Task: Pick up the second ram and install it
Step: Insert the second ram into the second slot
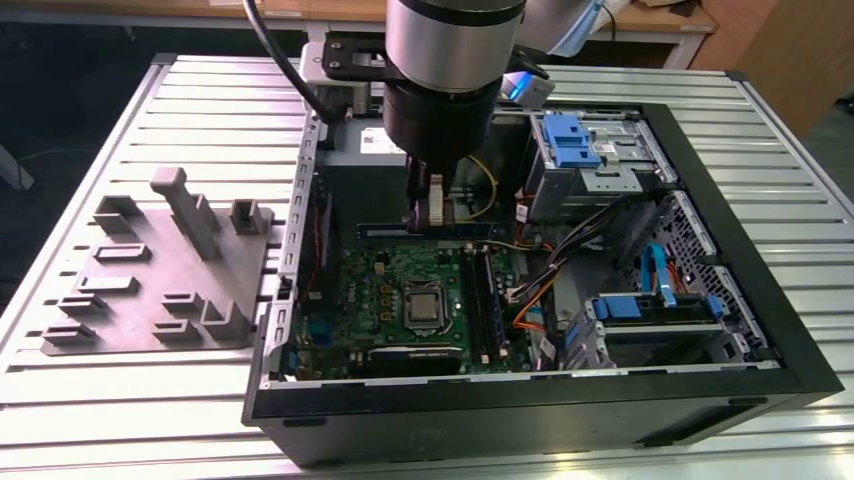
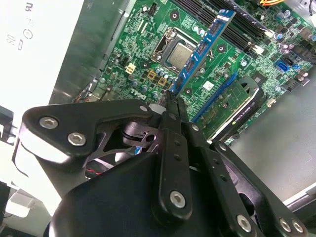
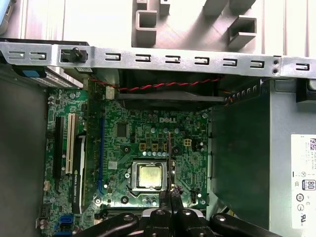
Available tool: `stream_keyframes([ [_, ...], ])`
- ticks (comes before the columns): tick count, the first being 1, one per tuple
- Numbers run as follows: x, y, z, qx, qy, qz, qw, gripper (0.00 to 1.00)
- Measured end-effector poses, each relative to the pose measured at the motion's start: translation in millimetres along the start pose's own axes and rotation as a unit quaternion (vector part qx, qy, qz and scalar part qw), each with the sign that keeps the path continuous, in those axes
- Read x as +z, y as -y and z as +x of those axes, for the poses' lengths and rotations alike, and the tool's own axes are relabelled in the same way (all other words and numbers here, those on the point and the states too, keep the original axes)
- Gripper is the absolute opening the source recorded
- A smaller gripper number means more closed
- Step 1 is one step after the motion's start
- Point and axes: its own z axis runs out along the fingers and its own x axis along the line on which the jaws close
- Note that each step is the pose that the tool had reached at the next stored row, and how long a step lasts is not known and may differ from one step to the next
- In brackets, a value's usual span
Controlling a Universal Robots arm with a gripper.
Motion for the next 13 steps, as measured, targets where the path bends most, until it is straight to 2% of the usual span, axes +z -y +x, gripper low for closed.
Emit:
stream_keyframes([
  [13,0.3,0.0,0.0,0.002,0.0002,0.0001,1.0,0.12],
])
